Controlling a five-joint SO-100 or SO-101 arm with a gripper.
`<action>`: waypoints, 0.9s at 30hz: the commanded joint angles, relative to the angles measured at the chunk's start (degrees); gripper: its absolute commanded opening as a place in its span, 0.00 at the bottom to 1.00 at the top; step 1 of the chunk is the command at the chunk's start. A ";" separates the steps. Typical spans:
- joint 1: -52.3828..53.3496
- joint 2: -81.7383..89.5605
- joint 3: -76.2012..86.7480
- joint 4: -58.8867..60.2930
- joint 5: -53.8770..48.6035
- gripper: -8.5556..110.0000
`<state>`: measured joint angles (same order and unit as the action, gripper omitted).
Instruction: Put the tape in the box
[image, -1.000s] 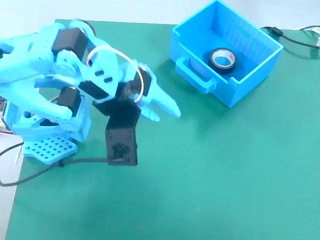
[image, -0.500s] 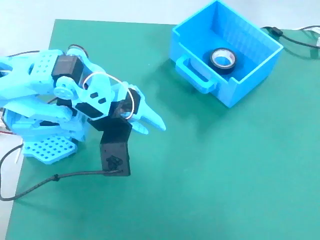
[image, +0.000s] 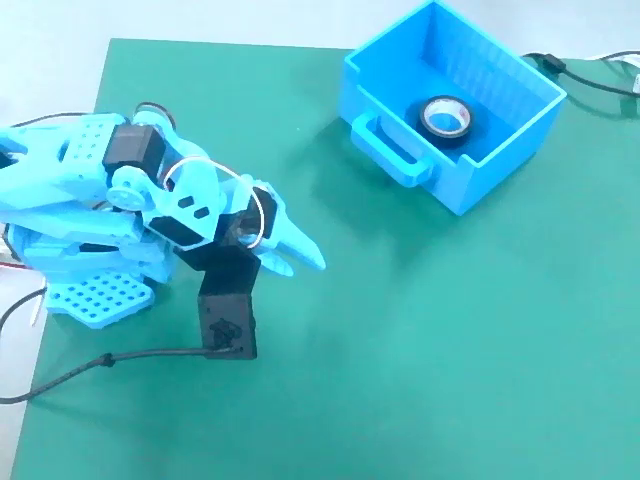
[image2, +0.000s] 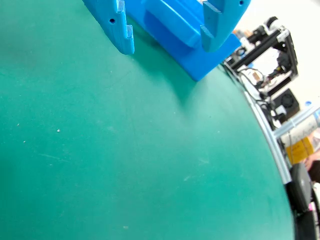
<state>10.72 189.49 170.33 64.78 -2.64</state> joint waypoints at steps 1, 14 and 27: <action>1.14 0.70 0.70 -0.79 -0.18 0.18; 4.31 0.70 1.76 -1.23 2.11 0.07; 4.13 0.70 1.85 -1.23 2.11 0.07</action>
<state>14.33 189.67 172.27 63.81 -0.44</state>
